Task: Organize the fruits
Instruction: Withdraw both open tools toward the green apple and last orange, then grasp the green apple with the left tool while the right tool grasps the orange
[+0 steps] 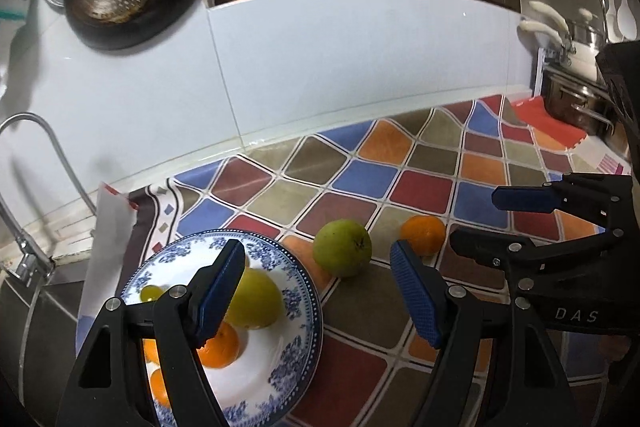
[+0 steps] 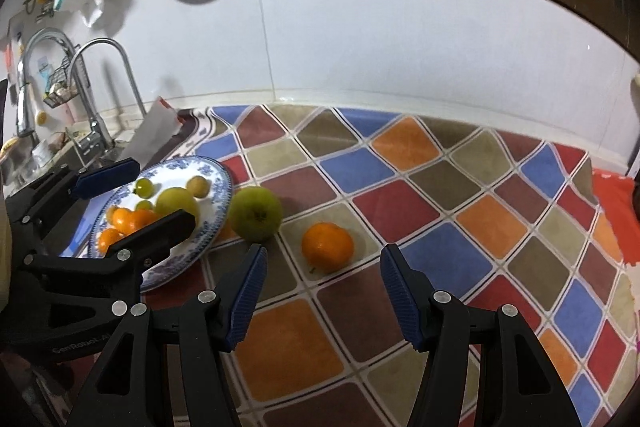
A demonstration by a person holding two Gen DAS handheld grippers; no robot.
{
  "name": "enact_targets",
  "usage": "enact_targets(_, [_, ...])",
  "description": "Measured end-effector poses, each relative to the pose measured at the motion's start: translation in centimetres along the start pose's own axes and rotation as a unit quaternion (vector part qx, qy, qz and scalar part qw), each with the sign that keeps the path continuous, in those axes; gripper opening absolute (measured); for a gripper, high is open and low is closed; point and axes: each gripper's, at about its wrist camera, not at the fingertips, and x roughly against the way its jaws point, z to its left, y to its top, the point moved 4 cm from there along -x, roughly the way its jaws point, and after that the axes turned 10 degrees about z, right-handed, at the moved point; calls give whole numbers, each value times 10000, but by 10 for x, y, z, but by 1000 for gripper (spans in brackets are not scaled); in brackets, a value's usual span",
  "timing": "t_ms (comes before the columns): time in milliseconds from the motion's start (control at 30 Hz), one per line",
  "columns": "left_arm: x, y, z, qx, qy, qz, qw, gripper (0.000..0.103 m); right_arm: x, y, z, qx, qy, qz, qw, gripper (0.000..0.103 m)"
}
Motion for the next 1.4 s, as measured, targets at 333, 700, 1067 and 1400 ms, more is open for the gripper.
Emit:
enact_targets(333, [-40,3,-2,-266,-183,368,9988,70,-42,5,-12,-180,164,332,9992,58])
enact_targets(700, [-62,5,-3,-197,-484,636,9966,66,-72,10,-14,-221,604,647,9958,43])
enact_targets(1067, [-82,10,-14,-92,-532,912,9944,49,-61,10,-32,-390,166,509,9978,42])
enact_targets(1400, [-81,10,-14,-29,-545,848,9949,48,-58,8,-36,-426,136,490,9978,42])
